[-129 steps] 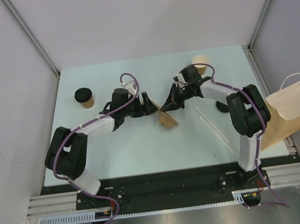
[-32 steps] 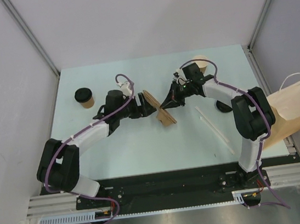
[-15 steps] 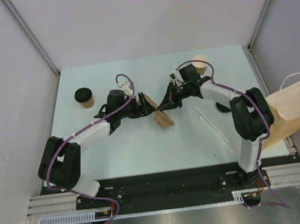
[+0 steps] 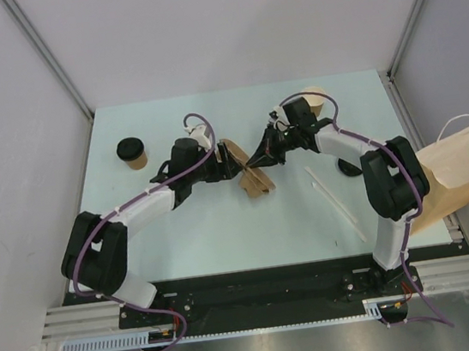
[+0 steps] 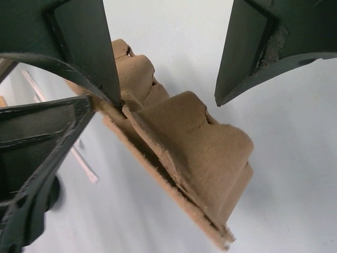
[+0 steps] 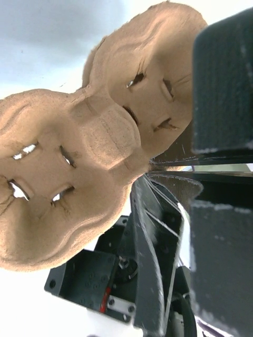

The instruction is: Pack the takeout coffee

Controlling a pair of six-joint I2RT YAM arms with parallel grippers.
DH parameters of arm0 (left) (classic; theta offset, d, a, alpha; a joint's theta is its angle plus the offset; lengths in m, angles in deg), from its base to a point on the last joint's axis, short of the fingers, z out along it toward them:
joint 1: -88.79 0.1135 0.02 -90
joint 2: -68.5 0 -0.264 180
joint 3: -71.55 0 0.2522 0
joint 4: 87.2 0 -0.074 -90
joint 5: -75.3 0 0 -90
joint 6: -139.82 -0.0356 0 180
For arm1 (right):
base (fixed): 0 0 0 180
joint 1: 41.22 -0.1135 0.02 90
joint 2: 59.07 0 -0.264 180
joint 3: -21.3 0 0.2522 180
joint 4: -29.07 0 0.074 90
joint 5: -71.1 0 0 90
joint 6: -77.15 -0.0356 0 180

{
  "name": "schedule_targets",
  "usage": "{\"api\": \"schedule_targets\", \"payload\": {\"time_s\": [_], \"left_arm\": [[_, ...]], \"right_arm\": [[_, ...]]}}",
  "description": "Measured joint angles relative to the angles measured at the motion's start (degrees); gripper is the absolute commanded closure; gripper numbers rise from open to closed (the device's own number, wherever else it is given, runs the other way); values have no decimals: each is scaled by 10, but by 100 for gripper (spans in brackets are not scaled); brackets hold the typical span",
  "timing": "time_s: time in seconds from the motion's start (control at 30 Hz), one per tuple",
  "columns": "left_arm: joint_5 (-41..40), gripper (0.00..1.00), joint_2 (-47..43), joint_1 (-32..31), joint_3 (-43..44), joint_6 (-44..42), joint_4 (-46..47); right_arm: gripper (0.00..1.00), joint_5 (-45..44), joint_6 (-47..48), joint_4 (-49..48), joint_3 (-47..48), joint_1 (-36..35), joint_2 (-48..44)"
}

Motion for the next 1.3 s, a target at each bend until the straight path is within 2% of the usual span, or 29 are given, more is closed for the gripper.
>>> {"api": "schedule_targets", "payload": {"time_s": [0.2, 0.4, 0.57, 0.8, 1.0, 1.3], "left_arm": [[-28, 24, 24, 0, 0, -18, -25], [-39, 20, 31, 3, -10, -30, -48], [2, 18, 19, 22, -21, -33, -52], [74, 13, -51, 58, -39, -34, -53], [123, 10, -103, 85, -48, -34, -56], [154, 7, -151, 113, -48, -56, -85]], "right_arm": [[100, 7, -3, -9, 0, 13, 0], [100, 18, 9, -11, 0, 22, -4], [100, 14, 30, -2, 0, 44, -21], [100, -11, 96, 54, 23, 71, -54], [100, -86, 237, 147, 96, 84, -81], [100, -231, 584, 316, 225, 105, -95]]}}
